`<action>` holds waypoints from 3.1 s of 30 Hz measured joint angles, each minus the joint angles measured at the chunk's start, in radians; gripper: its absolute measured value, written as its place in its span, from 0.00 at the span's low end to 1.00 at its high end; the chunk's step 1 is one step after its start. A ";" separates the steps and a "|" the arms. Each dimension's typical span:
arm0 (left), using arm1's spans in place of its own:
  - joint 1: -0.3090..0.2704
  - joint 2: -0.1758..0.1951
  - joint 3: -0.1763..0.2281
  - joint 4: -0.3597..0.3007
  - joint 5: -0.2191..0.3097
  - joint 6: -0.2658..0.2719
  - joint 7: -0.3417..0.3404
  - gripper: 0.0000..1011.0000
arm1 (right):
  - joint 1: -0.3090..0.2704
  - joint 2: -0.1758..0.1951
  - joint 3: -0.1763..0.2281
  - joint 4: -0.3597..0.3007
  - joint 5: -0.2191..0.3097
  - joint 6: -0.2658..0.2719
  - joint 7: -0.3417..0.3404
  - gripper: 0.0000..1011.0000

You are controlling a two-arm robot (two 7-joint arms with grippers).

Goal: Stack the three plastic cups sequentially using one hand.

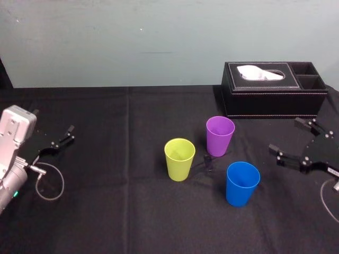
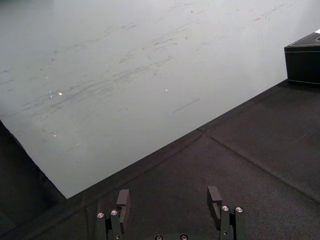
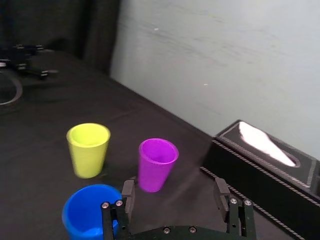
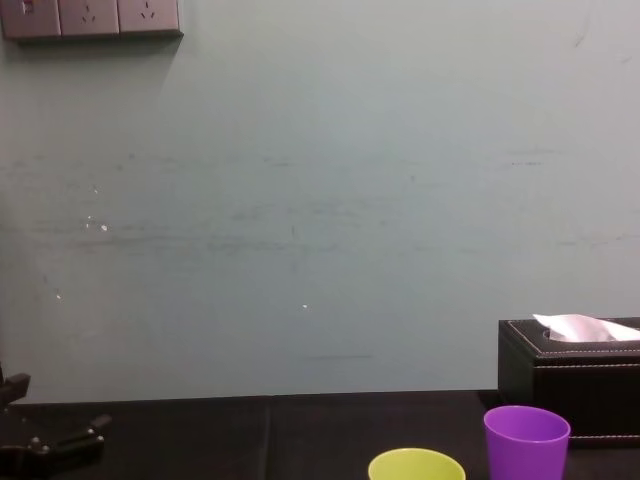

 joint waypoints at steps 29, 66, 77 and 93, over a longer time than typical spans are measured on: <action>0.000 0.000 0.000 0.000 0.000 0.000 0.000 1.00 | -0.092 0.000 0.003 0.037 0.012 -0.019 0.224 0.99; 0.000 0.000 0.000 0.000 0.000 0.000 0.000 1.00 | -0.026 -0.087 -0.068 0.118 0.021 0.007 0.254 0.99; 0.000 0.000 0.000 0.000 0.000 0.000 0.000 1.00 | -0.001 -0.103 -0.084 0.139 0.031 0.009 0.257 0.99; 0.000 0.000 0.000 0.000 0.000 0.000 0.000 1.00 | 0.045 -0.125 -0.110 0.169 0.040 0.014 0.258 0.99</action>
